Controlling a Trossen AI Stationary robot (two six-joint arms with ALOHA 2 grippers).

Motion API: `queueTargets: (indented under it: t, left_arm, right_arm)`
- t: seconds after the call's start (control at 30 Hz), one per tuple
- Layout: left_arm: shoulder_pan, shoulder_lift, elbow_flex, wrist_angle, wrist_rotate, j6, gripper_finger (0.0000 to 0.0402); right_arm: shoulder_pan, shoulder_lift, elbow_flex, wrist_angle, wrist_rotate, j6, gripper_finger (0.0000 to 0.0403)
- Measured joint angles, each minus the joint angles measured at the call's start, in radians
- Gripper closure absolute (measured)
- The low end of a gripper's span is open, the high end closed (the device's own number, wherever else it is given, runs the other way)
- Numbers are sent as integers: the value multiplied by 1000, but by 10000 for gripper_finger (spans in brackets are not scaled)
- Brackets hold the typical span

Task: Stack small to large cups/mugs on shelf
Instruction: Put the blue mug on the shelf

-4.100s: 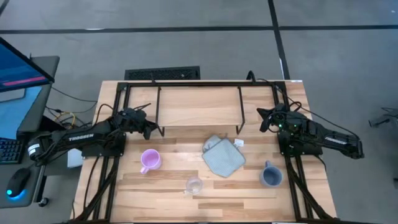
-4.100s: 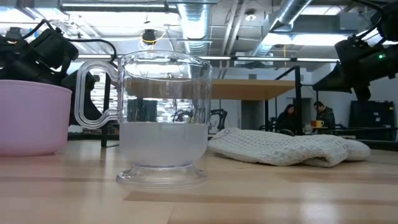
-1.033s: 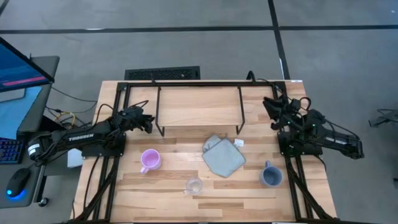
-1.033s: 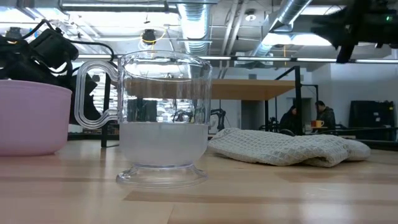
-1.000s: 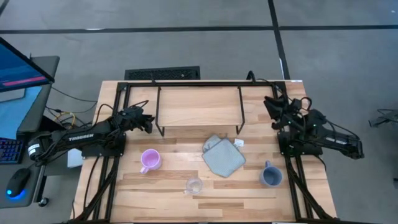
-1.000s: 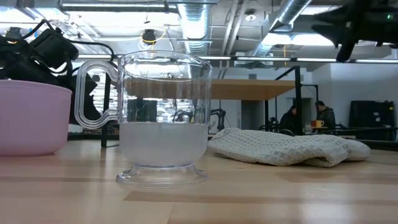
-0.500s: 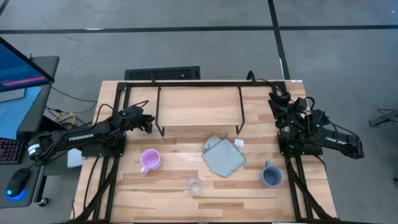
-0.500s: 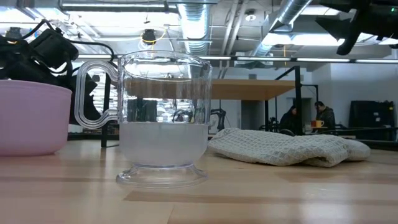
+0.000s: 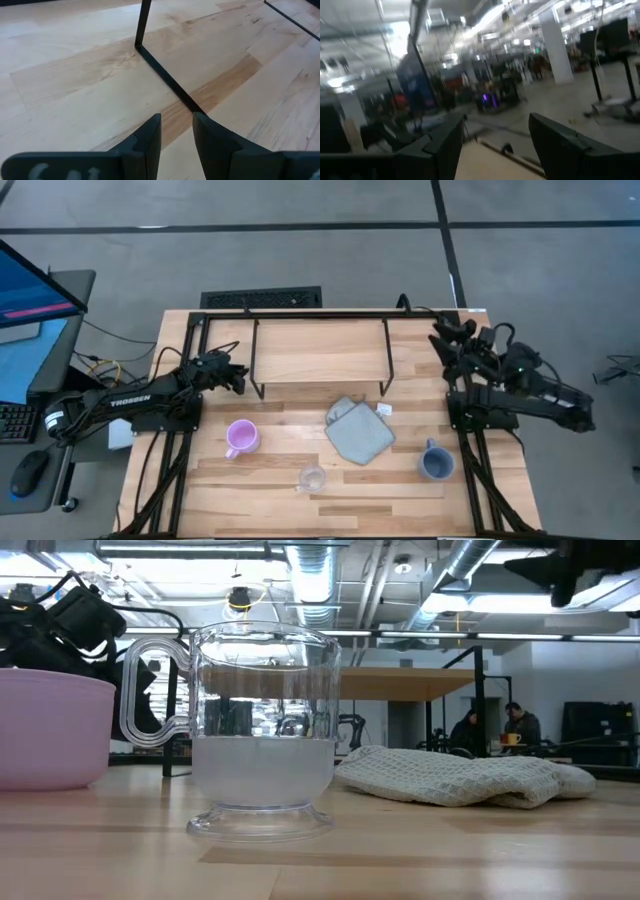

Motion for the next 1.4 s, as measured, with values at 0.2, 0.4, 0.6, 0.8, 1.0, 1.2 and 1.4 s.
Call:
queueTargets:
  t: [0.2, 0.4, 0.6, 0.8, 1.0, 1.2, 1.4]
  left_arm:
    - [0, 0, 0, -1, 0, 0, 299]
    - [0, 0, 0, -1, -1, 0, 299]
    - [0, 0, 0, -2, -3, 0, 299]
    - [0, 0, 0, -2, -3, 0, 299]
    - [0, 0, 0, -2, -3, 0, 299]
    - [0, 0, 0, -2, -3, 0, 299]
    - [0, 0, 0, -2, -3, 0, 299]
  right_arm:
    - [0, 185, 206, -215, -19, 14, 154]
    - [1, 361, 385, -473, -77, 58, 154]
    - [27, 477, 516, -775, -184, 151, 154]
    - [159, 559, 603, -908, -237, 191, 155]
    - [320, 623, 655, -1040, -239, 329, 174]
    - [489, 696, 657, -1088, -241, 495, 202]
    - [611, 774, 657, -1091, -283, 656, 217]
